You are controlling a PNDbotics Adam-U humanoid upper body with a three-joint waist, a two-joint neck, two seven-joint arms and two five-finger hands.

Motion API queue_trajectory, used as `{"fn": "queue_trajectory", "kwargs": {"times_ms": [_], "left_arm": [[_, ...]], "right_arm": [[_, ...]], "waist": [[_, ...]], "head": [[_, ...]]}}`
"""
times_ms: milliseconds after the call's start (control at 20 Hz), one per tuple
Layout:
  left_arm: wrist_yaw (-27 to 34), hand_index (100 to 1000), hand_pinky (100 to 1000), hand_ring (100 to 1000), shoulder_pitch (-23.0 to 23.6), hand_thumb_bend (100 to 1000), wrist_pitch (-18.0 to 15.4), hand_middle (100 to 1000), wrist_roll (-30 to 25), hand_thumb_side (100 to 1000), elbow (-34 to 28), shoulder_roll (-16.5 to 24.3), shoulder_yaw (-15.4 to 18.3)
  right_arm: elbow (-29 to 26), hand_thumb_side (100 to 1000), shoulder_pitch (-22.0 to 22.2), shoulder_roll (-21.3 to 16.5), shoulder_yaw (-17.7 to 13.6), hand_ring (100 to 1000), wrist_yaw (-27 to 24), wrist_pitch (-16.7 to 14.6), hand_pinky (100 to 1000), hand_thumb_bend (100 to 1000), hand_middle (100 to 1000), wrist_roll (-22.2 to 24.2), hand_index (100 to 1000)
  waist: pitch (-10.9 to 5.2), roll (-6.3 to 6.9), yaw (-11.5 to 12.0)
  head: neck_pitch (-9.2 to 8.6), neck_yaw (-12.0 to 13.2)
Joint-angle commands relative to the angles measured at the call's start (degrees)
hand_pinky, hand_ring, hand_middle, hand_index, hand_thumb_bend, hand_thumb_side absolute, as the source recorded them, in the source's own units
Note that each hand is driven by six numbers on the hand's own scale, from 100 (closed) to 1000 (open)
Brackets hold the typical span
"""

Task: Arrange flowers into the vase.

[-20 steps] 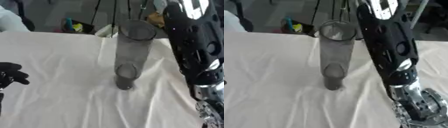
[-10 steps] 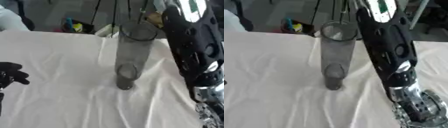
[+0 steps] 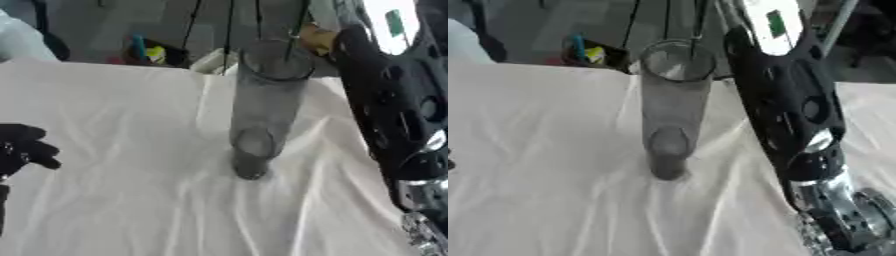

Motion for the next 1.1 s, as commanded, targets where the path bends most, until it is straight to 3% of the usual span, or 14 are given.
{"fn": "queue_trajectory", "kwargs": {"times_ms": [50,600,800,1100], "left_arm": [[-0.09,712,524,597,-0.65,100,0.01,639,-0.06,1000,-1.05,0.14,-0.38],[-0.1,712,523,597,-0.7,100,0.14,639,-0.14,1000,-1.05,0.03,-0.4],[-0.15,712,523,597,-0.68,100,0.17,639,-0.14,1000,-1.05,0.01,-0.37],[-0.2,712,523,597,-0.66,100,0.15,639,-0.15,1000,-1.05,-0.08,-0.34]], "right_arm": [[-1.6,572,-1.21,-1.16,-0.49,100,-1.61,0.43,100,100,100,-0.24,100],[-2.55,617,-0.71,-0.92,-0.62,100,-4.19,1.46,100,100,100,-2.73,100],[-2.9,720,-0.04,-1.57,-0.15,156,-0.6,0.53,100,126,100,-2.35,100],[-2.35,761,0.99,-1.95,-0.2,190,5.67,-0.37,100,137,100,-0.76,100]], "waist": [[-0.5,-0.54,-0.06],[-0.31,-0.72,-0.32],[-0.27,-0.78,-0.44],[-0.19,-0.63,-0.53]], "head": [[-0.11,0.05],[-0.28,0.24],[-0.23,0.37],[-0.27,0.4]]}}
